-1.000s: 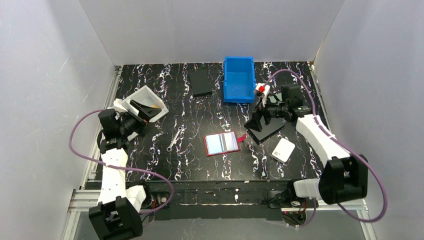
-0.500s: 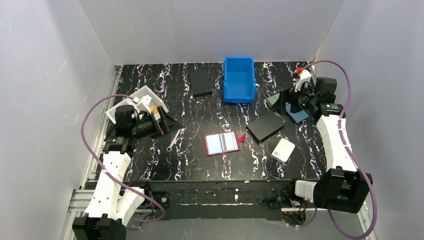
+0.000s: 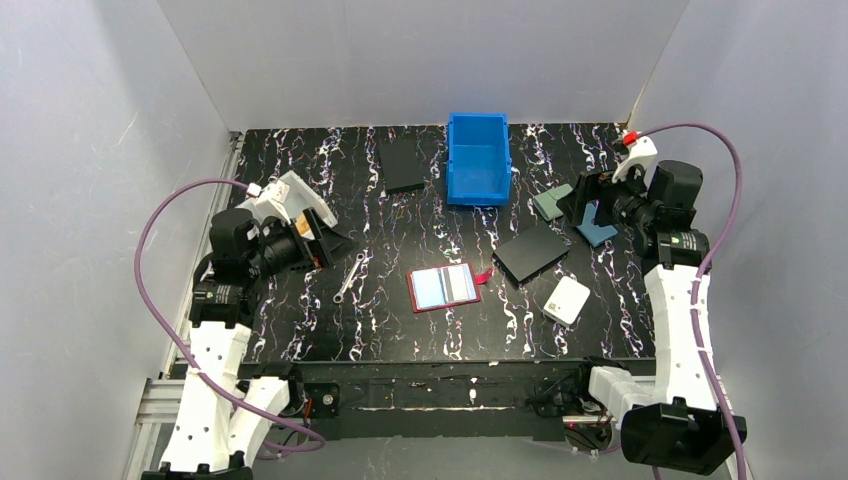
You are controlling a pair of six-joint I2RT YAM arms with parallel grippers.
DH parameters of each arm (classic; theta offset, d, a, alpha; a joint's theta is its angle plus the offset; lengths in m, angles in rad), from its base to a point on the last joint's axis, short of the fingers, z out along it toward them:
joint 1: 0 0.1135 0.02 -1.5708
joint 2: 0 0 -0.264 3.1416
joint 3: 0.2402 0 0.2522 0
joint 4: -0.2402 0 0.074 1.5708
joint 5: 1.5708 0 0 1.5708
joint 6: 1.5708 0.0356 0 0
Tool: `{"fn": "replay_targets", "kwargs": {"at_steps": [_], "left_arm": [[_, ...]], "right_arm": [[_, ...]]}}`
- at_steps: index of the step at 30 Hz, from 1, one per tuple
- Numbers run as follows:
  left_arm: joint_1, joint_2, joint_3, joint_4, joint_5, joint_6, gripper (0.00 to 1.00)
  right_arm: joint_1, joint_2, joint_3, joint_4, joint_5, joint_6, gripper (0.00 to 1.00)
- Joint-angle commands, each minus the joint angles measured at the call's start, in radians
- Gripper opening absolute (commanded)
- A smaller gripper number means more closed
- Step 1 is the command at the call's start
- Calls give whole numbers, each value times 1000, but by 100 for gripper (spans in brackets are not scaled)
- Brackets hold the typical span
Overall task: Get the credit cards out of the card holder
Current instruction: Reset both arms
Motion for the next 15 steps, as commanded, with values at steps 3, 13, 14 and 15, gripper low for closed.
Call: {"fn": "replay_targets", "kwargs": {"at_steps": [3,13,14,15], "left_arm": [[0,-12,-5,53,79,-89,98],[2,-238,-132,222,-45,-306,98],[2,-247,-150,265,-10,-310,98],[1,-236,-169,325,54,-327,98]], "right_arm": [[-14,-53,9,22,-3,103,98],[-32,-119,-71,106,-48,204,98],[-31,-120,-70,104,-44,199,98],[-33,-121,-74,107,-46,196,98]]}}
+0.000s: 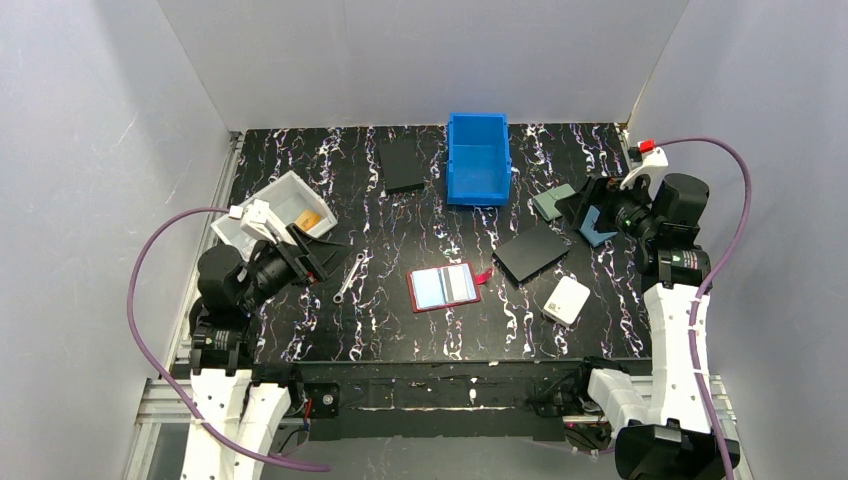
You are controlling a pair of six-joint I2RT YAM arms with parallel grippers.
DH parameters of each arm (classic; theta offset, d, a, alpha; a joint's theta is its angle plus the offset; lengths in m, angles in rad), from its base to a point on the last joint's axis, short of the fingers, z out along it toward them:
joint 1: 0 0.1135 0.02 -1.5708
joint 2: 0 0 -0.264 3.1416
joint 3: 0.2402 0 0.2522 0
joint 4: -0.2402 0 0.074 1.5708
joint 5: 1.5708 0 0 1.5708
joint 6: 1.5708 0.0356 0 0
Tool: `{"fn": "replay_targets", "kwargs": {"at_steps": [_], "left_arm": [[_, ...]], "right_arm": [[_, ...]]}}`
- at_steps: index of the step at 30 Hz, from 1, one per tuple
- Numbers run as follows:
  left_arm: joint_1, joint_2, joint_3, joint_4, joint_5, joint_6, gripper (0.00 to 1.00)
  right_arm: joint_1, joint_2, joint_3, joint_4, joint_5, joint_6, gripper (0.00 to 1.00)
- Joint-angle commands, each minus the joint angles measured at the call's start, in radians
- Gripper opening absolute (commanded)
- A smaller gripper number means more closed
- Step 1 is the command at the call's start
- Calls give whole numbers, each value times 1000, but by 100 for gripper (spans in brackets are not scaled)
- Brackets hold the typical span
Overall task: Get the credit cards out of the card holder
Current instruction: Reset both arms
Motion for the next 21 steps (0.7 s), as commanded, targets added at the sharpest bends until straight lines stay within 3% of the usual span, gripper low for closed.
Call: {"fn": "replay_targets", "kwargs": {"at_steps": [1,9,15,21], "left_arm": [[1,14,-45,156,86,-70,98],[-23,56,-62,158,233,-46,98],[-112,54,-95,160,162,-23,98],[-283,135,-107,125,2,53,98]], "right_arm": [[-5,-16,-11,57,-8,8,98],[-6,13,-57,98,-109,-23,98],[-7,16,-63,66,-212,-123,98],[19,88,-72,-85,-398,-399,98]]}}
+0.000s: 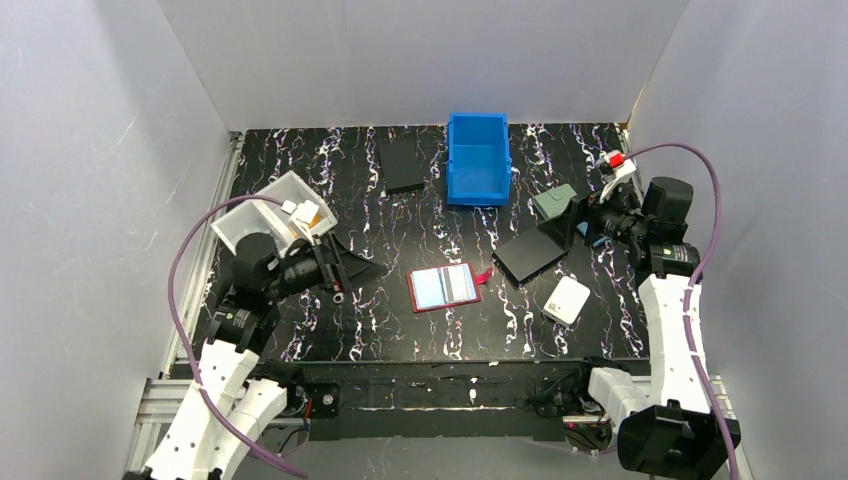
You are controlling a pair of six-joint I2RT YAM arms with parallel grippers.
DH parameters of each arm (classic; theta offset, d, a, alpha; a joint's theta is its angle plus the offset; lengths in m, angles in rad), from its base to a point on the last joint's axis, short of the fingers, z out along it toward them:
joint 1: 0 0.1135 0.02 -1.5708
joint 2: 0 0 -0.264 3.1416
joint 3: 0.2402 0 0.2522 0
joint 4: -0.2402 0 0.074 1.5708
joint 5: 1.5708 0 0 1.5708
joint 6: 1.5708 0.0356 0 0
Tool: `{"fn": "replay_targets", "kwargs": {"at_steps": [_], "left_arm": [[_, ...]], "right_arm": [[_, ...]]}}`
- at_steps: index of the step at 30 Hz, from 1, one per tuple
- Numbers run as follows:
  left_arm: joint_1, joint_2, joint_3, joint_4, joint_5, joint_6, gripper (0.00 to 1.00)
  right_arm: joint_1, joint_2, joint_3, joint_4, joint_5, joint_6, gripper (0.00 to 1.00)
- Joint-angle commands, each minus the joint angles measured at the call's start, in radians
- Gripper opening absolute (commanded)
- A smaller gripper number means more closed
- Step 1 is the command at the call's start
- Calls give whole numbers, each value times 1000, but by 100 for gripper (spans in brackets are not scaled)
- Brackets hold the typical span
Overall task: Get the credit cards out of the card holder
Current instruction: Reset both arms
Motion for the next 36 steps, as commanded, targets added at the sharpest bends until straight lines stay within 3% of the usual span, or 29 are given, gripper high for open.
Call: {"fn": "replay_targets", "kwargs": {"at_steps": [1,6,9,13,16,20,24,31,36], "left_arm": [[-120,61,-23,-13,-145,86,98],[-237,128,-76,9,-284,113,98],[-275,177,-132,87,-324,75,98],[-329,275,-177,227,-378,17,96],[-369,359,-151,232,-422,22,96],[-403,429,-133,245,-459,23,96],[-425,472,-136,270,-496,18,95],[-442,589,-153,388,-490,-2,80],[-443,606,-179,405,-515,-1,79]], "right_arm": [[45,81,3,-134,-125,-250,98],[317,192,23,-223,36,-396,98],[405,242,6,-209,65,-402,98],[430,320,-69,-26,-82,-148,97],[436,360,-144,186,-141,67,92],[459,408,-158,242,-79,108,87],[486,471,-188,342,-97,233,71],[561,603,-169,397,12,361,51],[569,655,-146,378,54,350,50]]}}
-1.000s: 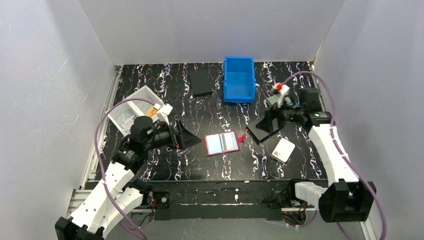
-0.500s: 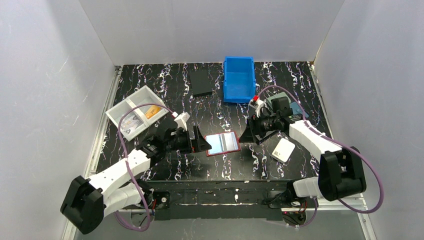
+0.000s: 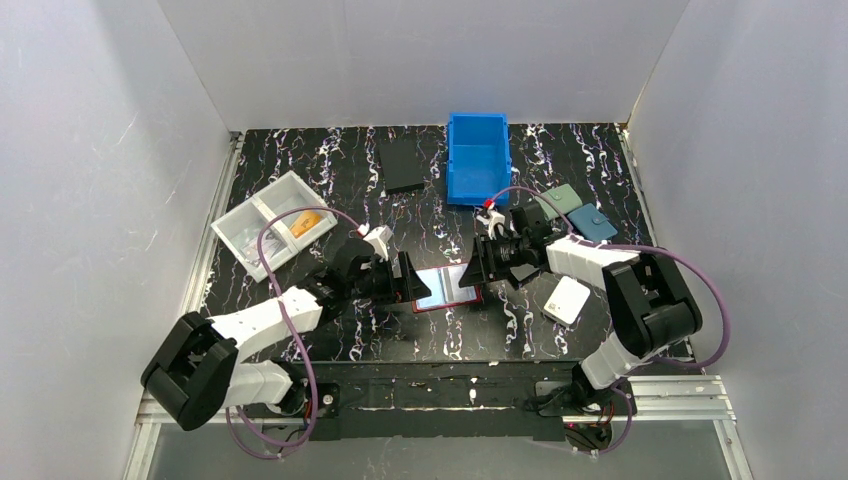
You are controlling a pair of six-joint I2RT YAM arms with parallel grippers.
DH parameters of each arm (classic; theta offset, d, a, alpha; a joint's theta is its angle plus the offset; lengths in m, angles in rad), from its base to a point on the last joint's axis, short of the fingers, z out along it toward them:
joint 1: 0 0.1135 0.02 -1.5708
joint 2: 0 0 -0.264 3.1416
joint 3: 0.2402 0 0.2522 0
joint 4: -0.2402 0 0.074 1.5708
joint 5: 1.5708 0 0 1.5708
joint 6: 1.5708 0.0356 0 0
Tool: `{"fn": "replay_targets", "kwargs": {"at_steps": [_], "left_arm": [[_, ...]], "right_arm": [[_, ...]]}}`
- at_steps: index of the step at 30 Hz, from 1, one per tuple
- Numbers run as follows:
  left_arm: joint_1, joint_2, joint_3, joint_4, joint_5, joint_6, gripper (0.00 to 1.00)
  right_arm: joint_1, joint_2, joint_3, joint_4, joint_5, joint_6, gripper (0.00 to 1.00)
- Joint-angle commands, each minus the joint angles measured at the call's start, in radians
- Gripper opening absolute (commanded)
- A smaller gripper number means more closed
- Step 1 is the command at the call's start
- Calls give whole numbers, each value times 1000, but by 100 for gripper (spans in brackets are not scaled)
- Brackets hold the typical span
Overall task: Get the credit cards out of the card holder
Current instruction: Reset both arms
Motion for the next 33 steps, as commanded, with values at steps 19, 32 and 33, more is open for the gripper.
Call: {"fn": "replay_targets", "kwargs": {"at_steps": [19,32,33], "left_arm": [[220,-438,111,-461,-145,214,98],[469,-536,445,-774,42,266,98],[469,-541,460,-784,42,266,98]], "right_arm": [[-423,-353,243,-331,31,-446,97],[-546,-477,443,-380,255,-225,98],[-546,-480,458,-384,246,-224,98]]}}
